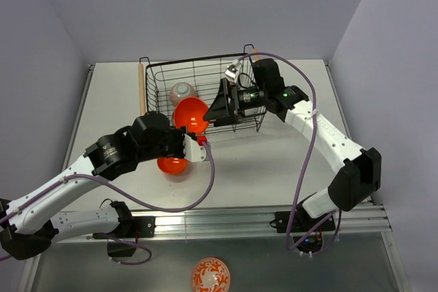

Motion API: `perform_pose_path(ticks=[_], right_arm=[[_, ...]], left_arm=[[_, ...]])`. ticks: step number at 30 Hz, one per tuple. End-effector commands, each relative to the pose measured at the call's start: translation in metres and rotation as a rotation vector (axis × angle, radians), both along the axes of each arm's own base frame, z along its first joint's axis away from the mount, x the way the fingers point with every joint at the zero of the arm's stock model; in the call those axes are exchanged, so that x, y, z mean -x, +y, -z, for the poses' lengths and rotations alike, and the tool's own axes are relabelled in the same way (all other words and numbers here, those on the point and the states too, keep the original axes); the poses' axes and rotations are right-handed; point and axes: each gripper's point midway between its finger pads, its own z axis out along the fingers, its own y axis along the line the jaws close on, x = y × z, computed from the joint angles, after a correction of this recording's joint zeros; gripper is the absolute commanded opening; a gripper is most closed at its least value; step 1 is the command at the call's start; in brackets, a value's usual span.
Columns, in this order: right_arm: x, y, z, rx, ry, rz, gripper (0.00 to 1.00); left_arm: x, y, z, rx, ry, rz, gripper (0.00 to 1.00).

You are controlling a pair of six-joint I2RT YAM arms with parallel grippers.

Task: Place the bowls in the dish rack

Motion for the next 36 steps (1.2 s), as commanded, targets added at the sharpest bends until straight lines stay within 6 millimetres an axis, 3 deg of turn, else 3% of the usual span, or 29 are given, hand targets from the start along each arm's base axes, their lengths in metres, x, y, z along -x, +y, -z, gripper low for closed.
perform_pose_path(ticks=[1,19,36], right_arm=[[0.003,0.011,-0.011,-0.043,0.004,-0.036,1.00],[-0.011,0.024,-0.026,-0.070,0.000,-0.040,1.00],[-0.006,0.026,-0.035,-0.078,-0.086,-0.059,0.89]], left_arm=[[-0.004,-0.009,-0.035,0.105,-0.101,0.013,0.00],[0.007,-0.021,-0.041,0.165,-0.081,0.054,0.00],[0.015,-0.028,-0.040,0.179,-0.034,0.080,0.00]])
